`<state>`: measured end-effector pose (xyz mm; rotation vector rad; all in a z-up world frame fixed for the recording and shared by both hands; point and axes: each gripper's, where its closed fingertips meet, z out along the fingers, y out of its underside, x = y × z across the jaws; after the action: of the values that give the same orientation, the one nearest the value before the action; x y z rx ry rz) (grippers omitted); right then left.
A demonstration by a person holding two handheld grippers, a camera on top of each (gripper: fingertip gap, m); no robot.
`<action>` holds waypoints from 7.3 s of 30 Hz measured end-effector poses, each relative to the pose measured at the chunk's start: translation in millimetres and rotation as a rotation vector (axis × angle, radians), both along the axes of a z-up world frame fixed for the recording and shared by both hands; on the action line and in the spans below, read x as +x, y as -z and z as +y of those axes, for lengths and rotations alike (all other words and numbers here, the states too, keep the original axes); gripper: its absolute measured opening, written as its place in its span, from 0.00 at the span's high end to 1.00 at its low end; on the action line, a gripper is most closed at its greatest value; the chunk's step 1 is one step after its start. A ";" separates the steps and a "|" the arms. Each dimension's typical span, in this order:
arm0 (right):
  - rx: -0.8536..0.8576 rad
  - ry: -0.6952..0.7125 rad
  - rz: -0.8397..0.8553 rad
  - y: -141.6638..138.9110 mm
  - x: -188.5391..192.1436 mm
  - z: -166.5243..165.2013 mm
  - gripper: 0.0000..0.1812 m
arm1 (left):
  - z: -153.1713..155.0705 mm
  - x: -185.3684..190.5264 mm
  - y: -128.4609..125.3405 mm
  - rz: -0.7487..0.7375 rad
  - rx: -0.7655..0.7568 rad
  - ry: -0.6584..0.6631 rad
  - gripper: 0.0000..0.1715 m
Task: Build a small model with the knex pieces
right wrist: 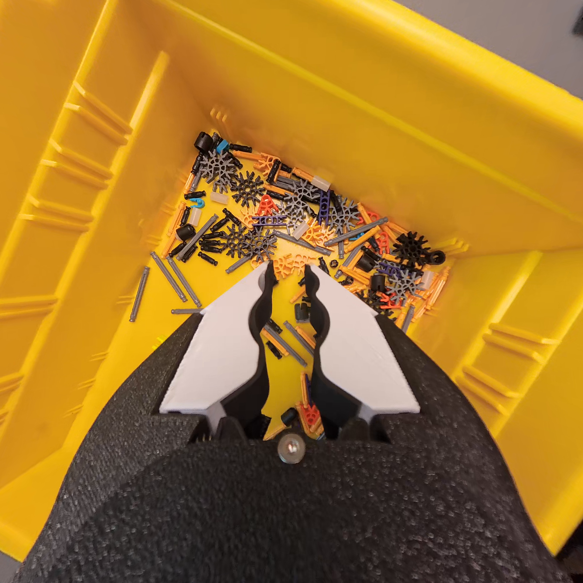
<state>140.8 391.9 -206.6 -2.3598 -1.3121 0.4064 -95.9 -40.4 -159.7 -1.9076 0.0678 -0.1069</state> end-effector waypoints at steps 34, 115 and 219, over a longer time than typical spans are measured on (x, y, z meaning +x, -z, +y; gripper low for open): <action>0.113 -0.300 0.261 -94.6 -33.8 -85.6 1.00 | -0.3 3.9 -1.0 -0.006 0.002 0.019 0.71; 0.181 -0.109 0.074 -23.0 -14.9 -27.1 0.88 | -2.6 19.4 0.5 0.081 -0.012 0.058 0.71; 0.239 -0.071 0.119 -29.7 -10.7 -20.7 1.00 | -8.5 32.1 -13.2 0.135 0.027 0.107 0.71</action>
<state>130.1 371.1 -176.9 -2.0664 -1.3142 0.3816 -63.8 -48.9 -146.5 -1.8823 0.2618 -0.0491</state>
